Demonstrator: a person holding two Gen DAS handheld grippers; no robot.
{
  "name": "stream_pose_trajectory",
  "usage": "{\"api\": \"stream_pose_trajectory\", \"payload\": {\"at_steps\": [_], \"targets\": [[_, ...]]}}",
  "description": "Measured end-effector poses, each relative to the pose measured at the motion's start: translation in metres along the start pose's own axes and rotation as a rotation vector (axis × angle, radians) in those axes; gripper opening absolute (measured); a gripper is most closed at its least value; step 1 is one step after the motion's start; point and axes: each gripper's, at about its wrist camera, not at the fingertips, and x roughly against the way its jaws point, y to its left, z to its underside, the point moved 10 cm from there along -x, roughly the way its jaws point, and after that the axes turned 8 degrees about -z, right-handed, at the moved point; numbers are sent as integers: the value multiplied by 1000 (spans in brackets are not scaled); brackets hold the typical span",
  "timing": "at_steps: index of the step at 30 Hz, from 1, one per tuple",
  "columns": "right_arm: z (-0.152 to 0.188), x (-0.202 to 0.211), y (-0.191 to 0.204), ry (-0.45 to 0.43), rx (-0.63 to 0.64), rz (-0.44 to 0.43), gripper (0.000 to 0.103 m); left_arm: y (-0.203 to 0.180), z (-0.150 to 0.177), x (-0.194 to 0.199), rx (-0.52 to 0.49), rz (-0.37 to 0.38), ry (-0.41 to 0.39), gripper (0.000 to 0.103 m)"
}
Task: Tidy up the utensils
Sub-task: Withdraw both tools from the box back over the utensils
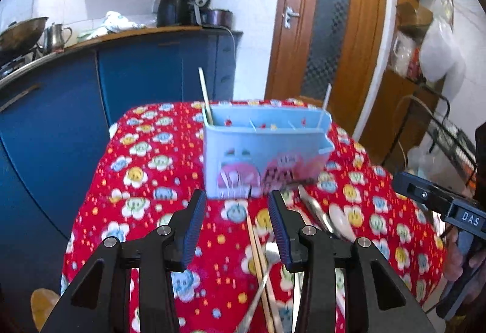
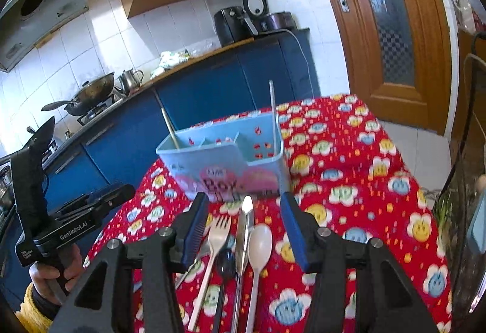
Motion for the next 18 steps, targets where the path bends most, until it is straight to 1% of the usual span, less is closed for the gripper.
{"api": "stream_pose_trajectory", "payload": {"at_steps": [2, 5, 12, 18], "targets": [[9, 0, -2, 16, -7, 3, 54, -2, 11, -2, -14, 10, 37, 44], [21, -1, -6, 36, -25, 7, 55, -3, 23, -4, -26, 7, 73, 44], [41, -2, -18, 76, -51, 32, 56, 0, 40, -12, -41, -19, 130, 44], [51, -1, -24, 93, -47, 40, 59, -4, 56, -15, -95, -38, 183, 44]]}}
